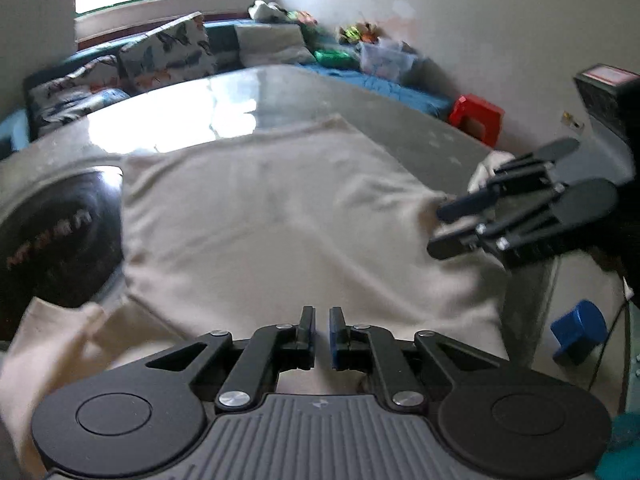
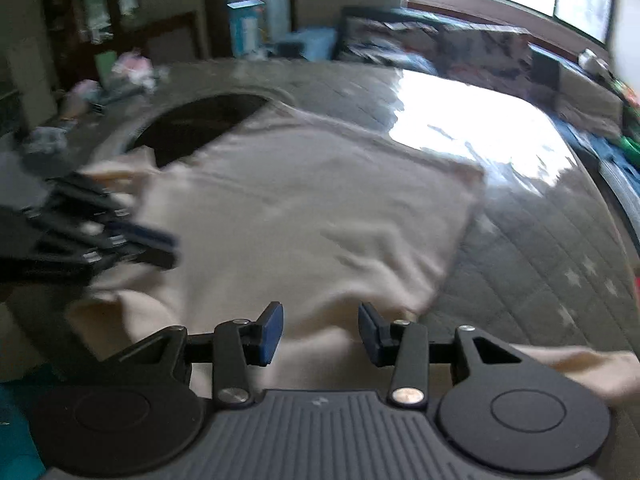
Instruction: Fold clothes
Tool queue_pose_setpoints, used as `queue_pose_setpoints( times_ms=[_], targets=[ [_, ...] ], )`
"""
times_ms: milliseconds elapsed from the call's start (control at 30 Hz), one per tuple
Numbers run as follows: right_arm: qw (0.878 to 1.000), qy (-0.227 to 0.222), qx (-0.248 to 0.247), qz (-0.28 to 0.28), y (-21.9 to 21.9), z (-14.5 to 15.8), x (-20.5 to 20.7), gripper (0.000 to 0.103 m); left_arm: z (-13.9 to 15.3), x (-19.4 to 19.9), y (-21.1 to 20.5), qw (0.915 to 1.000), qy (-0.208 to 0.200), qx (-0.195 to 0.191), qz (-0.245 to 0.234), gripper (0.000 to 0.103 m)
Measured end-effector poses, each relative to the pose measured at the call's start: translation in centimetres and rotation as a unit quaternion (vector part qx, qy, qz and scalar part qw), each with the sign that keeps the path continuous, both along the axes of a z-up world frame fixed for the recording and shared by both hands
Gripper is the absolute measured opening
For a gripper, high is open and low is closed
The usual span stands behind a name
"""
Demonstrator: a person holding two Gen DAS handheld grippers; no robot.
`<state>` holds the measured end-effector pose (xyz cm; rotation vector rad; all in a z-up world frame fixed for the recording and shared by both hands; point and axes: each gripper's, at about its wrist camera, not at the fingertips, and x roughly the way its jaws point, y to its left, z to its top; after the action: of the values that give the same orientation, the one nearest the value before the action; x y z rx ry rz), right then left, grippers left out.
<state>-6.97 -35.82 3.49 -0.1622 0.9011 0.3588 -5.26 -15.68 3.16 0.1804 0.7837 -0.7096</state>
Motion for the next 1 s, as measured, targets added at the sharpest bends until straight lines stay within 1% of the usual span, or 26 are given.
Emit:
queue_pose_setpoints(
  times_ms=[33,100,167,267,300,467,600,700,767,800,833,867,933,1000],
  targets=[
    [1.000,0.006,-0.002,-0.002,-0.4,-0.2,-0.1,0.045,-0.3,0.0,0.0,1.0000,0.004,0.002,-0.002,0.011],
    [1.000,0.014,-0.005,-0.003,-1.2,-0.2,-0.5,0.045,-0.8,-0.1,0.0,0.9999,0.013,0.005,-0.005,0.012],
    [1.000,0.023,-0.011,-0.004,-1.6,0.1,-0.7,0.046,-0.6,0.3,0.2,0.9998,0.018,0.004,-0.006,0.012],
    [1.000,0.022,-0.004,-0.001,-1.6,0.7,-0.4,0.046,0.3,1.9,0.3,0.9999,0.003,0.002,0.014,0.014],
    [1.000,0.017,-0.002,-0.003,-1.6,1.0,-0.1,0.046,0.5,2.7,0.4,0.9997,0.000,0.001,0.024,0.014],
    [1.000,-0.003,0.012,-0.019,-2.0,1.5,3.1,0.045,1.1,7.9,0.9,0.9965,0.013,-0.007,0.083,0.014],
    [0.999,-0.004,0.028,-0.035,-2.5,1.4,6.4,0.043,0.8,12.0,1.0,0.9910,0.006,0.011,0.133,0.014],
    [0.998,-0.007,0.021,-0.054,-2.9,0.8,8.9,0.043,0.4,14.5,1.4,0.9834,-0.009,0.033,0.178,0.015],
    [0.997,-0.006,0.025,-0.073,-3.5,0.4,10.5,0.039,0.2,16.1,1.6,0.9768,-0.019,0.047,0.208,0.029],
    [0.996,-0.007,0.029,-0.084,-3.8,0.2,11.2,0.036,0.0,17.0,1.7,0.9731,-0.024,0.055,0.222,0.041],
    [0.995,-0.007,0.033,-0.094,-4.2,-0.1,12.0,0.035,-0.2,17.7,1.8,0.9699,-0.027,0.061,0.234,0.042],
    [0.994,-0.007,0.037,-0.105,-4.5,-0.3,12.8,0.033,-0.4,18.1,1.9,0.9688,-0.028,0.063,0.238,0.042],
    [0.991,-0.009,0.043,-0.123,-5.1,-0.7,14.1,0.028,-0.6,18.6,1.8,0.9696,-0.028,0.062,0.235,0.040],
    [0.991,-0.015,0.042,-0.129,-5.2,-0.8,14.9,0.026,-0.9,19.1,1.7,0.9705,-0.028,0.062,0.232,0.039]
  ],
)
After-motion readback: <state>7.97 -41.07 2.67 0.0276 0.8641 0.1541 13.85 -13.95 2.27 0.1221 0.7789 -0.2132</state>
